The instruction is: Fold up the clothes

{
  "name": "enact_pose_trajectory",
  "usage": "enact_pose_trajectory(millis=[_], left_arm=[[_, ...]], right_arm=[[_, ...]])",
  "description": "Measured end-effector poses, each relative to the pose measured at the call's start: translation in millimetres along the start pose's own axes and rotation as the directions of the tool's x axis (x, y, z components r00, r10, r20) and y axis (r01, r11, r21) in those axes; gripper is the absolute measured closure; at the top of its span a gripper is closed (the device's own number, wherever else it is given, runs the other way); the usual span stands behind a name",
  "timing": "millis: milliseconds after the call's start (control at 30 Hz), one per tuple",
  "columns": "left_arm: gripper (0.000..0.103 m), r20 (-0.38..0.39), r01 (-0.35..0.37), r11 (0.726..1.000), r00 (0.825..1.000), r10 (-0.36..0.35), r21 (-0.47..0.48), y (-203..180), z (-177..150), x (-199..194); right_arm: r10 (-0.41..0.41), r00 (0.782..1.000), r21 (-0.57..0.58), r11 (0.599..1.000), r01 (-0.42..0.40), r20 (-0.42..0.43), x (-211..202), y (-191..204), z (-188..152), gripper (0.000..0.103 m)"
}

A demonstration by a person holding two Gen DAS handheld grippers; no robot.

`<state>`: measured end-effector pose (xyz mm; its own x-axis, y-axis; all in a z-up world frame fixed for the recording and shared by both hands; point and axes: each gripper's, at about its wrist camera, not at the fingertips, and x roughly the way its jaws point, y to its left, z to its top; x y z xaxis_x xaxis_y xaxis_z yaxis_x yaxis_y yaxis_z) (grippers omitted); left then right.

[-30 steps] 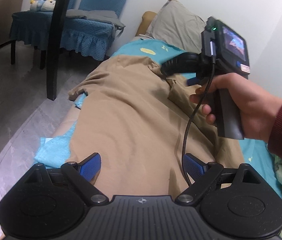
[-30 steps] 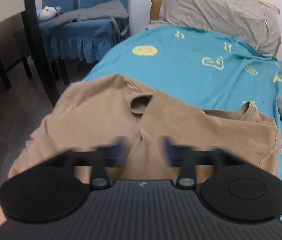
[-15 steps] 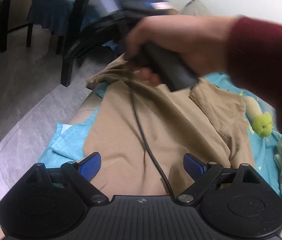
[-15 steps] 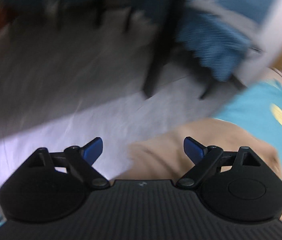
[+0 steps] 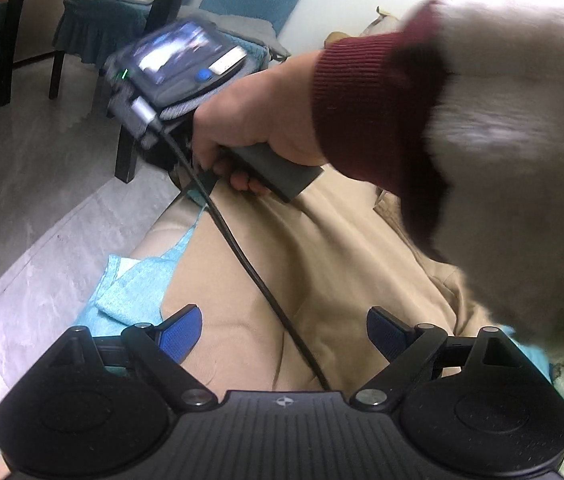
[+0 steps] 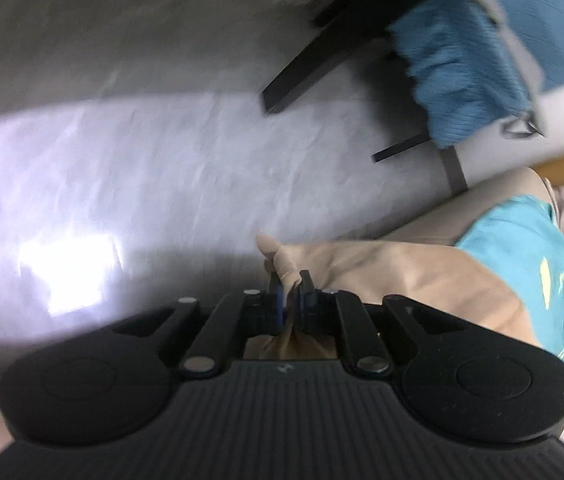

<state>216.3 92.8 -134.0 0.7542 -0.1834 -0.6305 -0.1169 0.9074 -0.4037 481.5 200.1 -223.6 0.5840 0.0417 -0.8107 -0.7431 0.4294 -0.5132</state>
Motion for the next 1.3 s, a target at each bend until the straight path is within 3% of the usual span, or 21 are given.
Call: enact_pose_trajectory(millis=[100,167,267,333,400,500,633,733,767,800,833,867,900,967,1033,1100,1167,1233,1300], left_arm=[[0.012,0.035,0.018,1.000,0.999,-0.018,0.009,-3.0,-1.2,-6.1],[0.012,0.064,0.041,0.999,0.997,-0.043,0.034,-9.1,-3.2,-11.4],[0.012,0.108,0.068,0.993,0.991,-0.079,0.095,-22.2,-7.7,-18.9],[0.012,0.130,0.082,0.988,0.987,-0.099,0.127,-29.1,-8.7,-22.0],[0.012,0.148,0.094,0.983,0.982,-0.117,0.155,-35.4,-9.4,-24.5],[0.012,0.170,0.117,0.977,0.974,-0.148,0.181,-42.4,-10.9,-28.9],[0.012,0.176,0.150,0.964,0.966,-0.190,0.218,-51.5,-15.6,-29.4],[0.012,0.168,0.161,0.953,0.964,-0.208,0.257,-59.6,-22.0,-28.3],[0.012,0.165,0.164,0.949,0.963,-0.214,0.271,-62.3,-24.1,-28.0],[0.012,0.161,0.168,0.944,0.962,-0.220,0.284,-65.0,-26.2,-27.6],[0.012,0.156,0.171,0.942,0.962,-0.222,0.289,-67.8,-27.1,-26.6],[0.012,0.150,0.172,0.941,0.963,-0.223,0.291,-70.7,-27.3,-25.4],[0.012,0.143,0.176,0.941,0.964,-0.224,0.289,-67.5,-24.9,-26.6],[0.012,0.131,0.174,0.944,0.967,-0.217,0.281,-62.9,-22.8,-22.4],[0.012,0.123,0.167,0.947,0.971,-0.207,0.274,-61.6,-22.5,-18.7],[0.012,0.116,0.165,0.949,0.973,-0.202,0.267,-60.0,-20.8,-17.4],[0.012,0.113,0.158,0.950,0.974,-0.194,0.269,-58.3,-20.4,-15.1],[0.012,0.106,0.151,0.949,0.977,-0.186,0.275,-57.5,-21.1,-12.1],[0.012,0.100,0.147,0.947,0.978,-0.182,0.286,-58.3,-22.9,-11.8]], right_arm=[[-0.058,0.992,0.140,0.989,0.041,0.116,-35.3,-31.3,-6.7,0.093],[-0.083,0.981,0.287,0.957,0.029,0.178,-61.7,-61.5,-18.2,0.093],[-0.136,0.961,0.451,0.892,0.012,0.243,-95.8,-101.3,-46.4,0.093],[-0.195,0.941,0.575,0.818,0.002,0.276,-114.7,-123.2,-79.8,0.093],[-0.263,0.920,0.694,0.720,-0.012,0.290,-132.1,-143.6,-117.8,0.093],[-0.354,0.892,0.839,0.541,-0.048,0.280,-153.5,-170.5,-177.4,0.093],[-0.328,0.932,0.967,0.244,-0.073,0.153,-136.5,-170.0,-281.6,0.093],[-0.280,0.958,0.998,0.003,-0.069,0.067,-123.7,-169.6,-359.8,0.091],[-0.260,0.964,0.996,-0.060,-0.073,0.055,-119.9,-168.4,-381.3,0.091],[-0.247,0.966,0.992,-0.079,-0.096,0.073,-118.4,-165.5,-393.7,0.089],[-0.246,0.964,0.990,-0.072,-0.119,0.098,-120.1,-163.2,-402.0,0.087],[-0.257,0.959,0.990,-0.040,-0.133,0.118,-123.7,-161.2,-404.7,0.076],[-0.277,0.952,0.991,0.004,-0.134,0.130,-128.2,-159.0,-403.8,0.062],[-0.339,0.926,0.986,0.084,-0.144,0.164,-136.0,-156.2,-398.9,0.010],[-0.392,0.898,0.978,0.128,-0.163,0.201,-141.0,-155.3,-394.7,0.011],[-0.385,0.901,0.979,0.122,-0.165,0.200,-134.8,-163.1,-390.7,0.011],[-0.348,0.918,0.981,0.100,-0.166,0.191,-122.2,-171.3,-386.4,0.012],[-0.303,0.939,0.983,0.133,-0.127,0.162,-110.2,-177.3,-377.7,0.035],[-0.286,0.952,0.983,0.174,-0.056,0.105,-103.2,-181.6,-369.3,0.090]])
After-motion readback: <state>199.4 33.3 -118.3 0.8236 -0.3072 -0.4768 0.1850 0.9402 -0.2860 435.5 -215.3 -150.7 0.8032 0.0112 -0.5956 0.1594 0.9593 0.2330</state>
